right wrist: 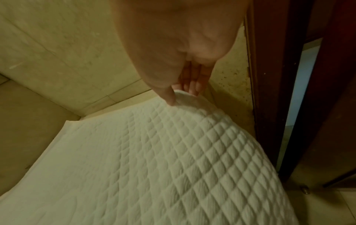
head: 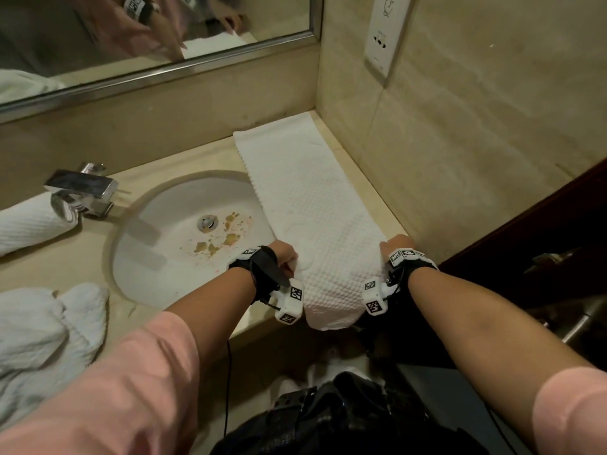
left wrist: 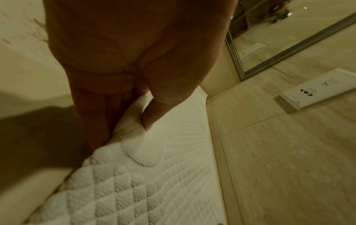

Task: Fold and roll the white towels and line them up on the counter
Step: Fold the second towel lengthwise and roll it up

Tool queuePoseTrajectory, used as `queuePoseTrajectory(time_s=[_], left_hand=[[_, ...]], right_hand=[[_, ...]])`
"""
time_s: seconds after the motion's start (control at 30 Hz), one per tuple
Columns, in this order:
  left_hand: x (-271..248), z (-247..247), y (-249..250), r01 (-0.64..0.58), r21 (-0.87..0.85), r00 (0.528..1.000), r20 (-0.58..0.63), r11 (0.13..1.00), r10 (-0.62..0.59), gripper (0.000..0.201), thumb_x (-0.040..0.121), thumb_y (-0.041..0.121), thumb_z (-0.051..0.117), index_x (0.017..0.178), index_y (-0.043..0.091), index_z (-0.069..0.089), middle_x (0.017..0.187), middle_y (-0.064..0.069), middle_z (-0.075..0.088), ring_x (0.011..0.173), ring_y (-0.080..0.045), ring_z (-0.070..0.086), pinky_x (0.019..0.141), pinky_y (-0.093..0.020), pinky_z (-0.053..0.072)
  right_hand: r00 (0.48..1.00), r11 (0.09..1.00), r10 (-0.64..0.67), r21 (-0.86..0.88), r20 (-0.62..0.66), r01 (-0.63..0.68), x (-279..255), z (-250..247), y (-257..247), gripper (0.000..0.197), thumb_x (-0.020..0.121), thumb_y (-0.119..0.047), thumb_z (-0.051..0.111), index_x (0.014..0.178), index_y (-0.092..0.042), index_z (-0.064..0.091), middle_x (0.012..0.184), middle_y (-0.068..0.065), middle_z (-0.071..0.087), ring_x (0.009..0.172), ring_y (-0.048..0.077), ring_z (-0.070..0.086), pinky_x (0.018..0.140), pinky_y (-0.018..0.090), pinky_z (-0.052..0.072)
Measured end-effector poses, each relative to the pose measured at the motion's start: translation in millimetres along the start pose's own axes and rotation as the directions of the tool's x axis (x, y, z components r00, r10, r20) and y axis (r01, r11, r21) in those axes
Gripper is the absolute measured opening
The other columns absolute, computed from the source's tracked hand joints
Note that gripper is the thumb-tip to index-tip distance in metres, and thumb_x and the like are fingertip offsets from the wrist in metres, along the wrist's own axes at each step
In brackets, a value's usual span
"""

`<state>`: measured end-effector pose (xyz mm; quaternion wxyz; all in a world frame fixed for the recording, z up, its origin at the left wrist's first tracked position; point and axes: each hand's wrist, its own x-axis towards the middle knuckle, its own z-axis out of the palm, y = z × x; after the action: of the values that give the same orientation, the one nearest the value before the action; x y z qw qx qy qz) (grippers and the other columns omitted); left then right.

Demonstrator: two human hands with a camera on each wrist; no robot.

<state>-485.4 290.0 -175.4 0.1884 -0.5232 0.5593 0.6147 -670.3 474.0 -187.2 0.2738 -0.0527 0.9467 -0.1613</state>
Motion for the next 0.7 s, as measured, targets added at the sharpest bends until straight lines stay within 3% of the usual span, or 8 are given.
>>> queuePoseTrajectory(time_s=[0.07,0.1,0.27,0.43,0.57,0.63,0.7], left_hand=[[-6.3,-5.8,-7.2,-0.014,0.065,0.999,-0.05,0.998,0.017,0.021,0.093,0.002,0.048,0.071,0.006,0.048,0.076,-0.012,0.056,0.083,-0.031,0.06,0.09,-0.046,0.054],[-8.2,-8.1,-11.2,-0.023,0.09,0.998,-0.063,0.996,0.028,0.022,0.091,0.002,0.049,0.07,0.007,0.047,0.075,-0.011,0.055,0.08,-0.03,0.059,0.088,-0.044,0.055],[-1.0,-14.8,-29.4,-0.055,0.108,0.99,-0.121,0.993,0.068,0.02,0.089,0.008,0.056,0.07,0.01,0.05,0.091,-0.016,0.061,0.081,-0.031,0.064,0.08,-0.047,0.058],[-3.4,-14.5,-34.6,-0.056,0.118,0.986,-0.147,0.991,0.074,0.018,0.086,0.009,0.059,0.07,0.009,0.052,0.087,-0.015,0.063,0.088,-0.032,0.068,0.08,-0.046,0.058],[3.3,-13.0,-38.4,-0.016,0.084,0.99,-0.141,0.996,0.028,0.013,0.082,0.003,0.061,0.07,-0.002,0.06,0.096,-0.027,0.068,0.092,-0.041,0.068,0.085,-0.053,0.054],[-3.8,-10.4,-36.7,-0.01,0.089,0.987,-0.161,0.996,0.024,0.016,0.083,0.004,0.061,0.068,0.0,0.059,0.088,-0.022,0.068,0.086,-0.036,0.067,0.086,-0.046,0.054],[-9.8,-7.6,-34.4,-0.003,0.112,0.984,-0.178,0.994,0.023,0.02,0.083,0.004,0.061,0.064,0.001,0.06,0.081,-0.019,0.065,0.081,-0.033,0.064,0.082,-0.041,0.053]], right_hand=[[0.998,0.999,-0.011,-0.036,0.054,0.013,-6.4,3.3,-1.4,0.035,0.097,-0.02,0.044,0.067,-0.004,0.049,0.098,0.018,0.058,0.095,0.031,0.056,0.081,0.033,0.043],[0.997,0.998,-0.029,-0.062,0.078,0.034,-8.5,5.9,-2.3,0.036,0.097,-0.019,0.045,0.064,-0.005,0.044,0.092,0.015,0.055,0.093,0.029,0.055,0.078,0.032,0.041],[0.99,0.99,-0.143,-0.002,-0.018,0.143,-22.8,14.2,1.9,0.006,0.091,-0.015,0.056,0.088,-0.011,0.053,0.092,0.005,0.054,0.091,0.025,0.054,0.079,0.028,0.042],[0.989,0.988,-0.148,0.049,-0.014,0.148,-15.0,10.2,6.1,0.008,0.09,-0.015,0.056,0.085,-0.012,0.05,0.089,0.007,0.055,0.08,0.022,0.049,0.069,0.024,0.036],[0.989,0.989,-0.141,0.053,0.034,0.139,-11.5,2.2,8.9,0.009,0.09,-0.014,0.054,0.085,-0.013,0.046,0.086,0.008,0.053,0.074,0.022,0.047,0.059,0.026,0.034],[0.988,0.991,-0.134,0.038,0.072,0.131,-11.1,-2.5,9.3,0.01,0.092,-0.015,0.052,0.087,-0.012,0.043,0.081,0.007,0.049,0.07,0.022,0.043,0.052,0.026,0.029],[0.986,0.993,-0.114,0.029,0.121,0.111,-9.4,-5.9,8.7,0.01,0.094,-0.016,0.05,0.09,-0.012,0.042,0.084,0.008,0.048,0.073,0.023,0.044,0.055,0.027,0.031]])
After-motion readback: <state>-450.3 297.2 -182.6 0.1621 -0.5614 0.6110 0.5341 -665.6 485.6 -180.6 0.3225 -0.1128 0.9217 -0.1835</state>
